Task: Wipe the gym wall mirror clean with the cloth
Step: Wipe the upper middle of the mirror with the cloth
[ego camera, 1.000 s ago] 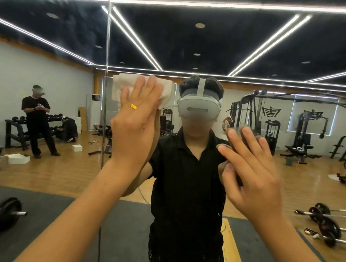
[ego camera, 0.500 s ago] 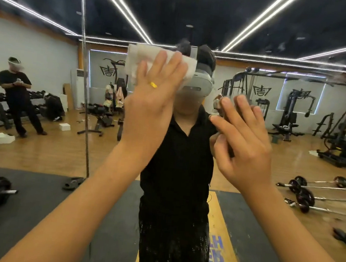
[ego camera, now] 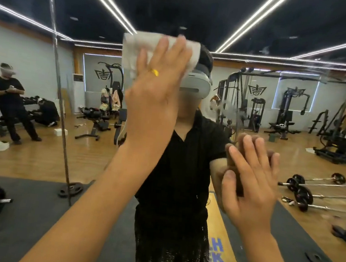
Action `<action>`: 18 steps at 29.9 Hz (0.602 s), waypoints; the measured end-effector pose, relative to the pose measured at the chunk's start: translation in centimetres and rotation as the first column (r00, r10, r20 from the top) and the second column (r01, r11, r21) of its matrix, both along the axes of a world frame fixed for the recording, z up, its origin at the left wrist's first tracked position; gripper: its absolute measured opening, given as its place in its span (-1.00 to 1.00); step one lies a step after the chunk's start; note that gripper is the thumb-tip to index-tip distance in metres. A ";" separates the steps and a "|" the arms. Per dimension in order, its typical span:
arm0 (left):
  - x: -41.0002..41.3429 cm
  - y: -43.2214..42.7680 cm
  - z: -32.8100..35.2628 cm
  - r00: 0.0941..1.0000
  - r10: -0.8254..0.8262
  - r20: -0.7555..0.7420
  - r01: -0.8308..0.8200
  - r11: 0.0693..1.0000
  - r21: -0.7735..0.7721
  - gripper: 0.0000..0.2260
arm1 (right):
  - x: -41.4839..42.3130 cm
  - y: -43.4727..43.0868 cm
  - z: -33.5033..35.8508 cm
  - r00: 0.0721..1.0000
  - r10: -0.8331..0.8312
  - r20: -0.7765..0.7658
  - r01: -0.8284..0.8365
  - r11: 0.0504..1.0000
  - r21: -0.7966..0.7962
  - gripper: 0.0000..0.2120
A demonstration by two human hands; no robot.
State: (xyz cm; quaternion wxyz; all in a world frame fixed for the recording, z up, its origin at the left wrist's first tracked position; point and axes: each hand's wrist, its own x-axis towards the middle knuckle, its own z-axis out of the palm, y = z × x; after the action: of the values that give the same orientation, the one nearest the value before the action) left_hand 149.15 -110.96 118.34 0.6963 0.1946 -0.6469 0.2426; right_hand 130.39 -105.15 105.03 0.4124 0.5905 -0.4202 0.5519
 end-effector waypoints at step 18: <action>-6.1 3.0 -3.9 0.999 -0.013 -0.038 0.017 0.996 0.093 -0.65 | -0.8 0.0 -0.7 0.999 0.052 0.001 -0.052 0.998 0.023 -0.60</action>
State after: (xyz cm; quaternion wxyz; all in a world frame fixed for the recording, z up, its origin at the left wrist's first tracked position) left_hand 143.07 -107.97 114.48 0.7000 0.2264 -0.6460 0.2034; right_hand 129.59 -105.18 104.37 0.3910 0.6057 -0.4111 0.5579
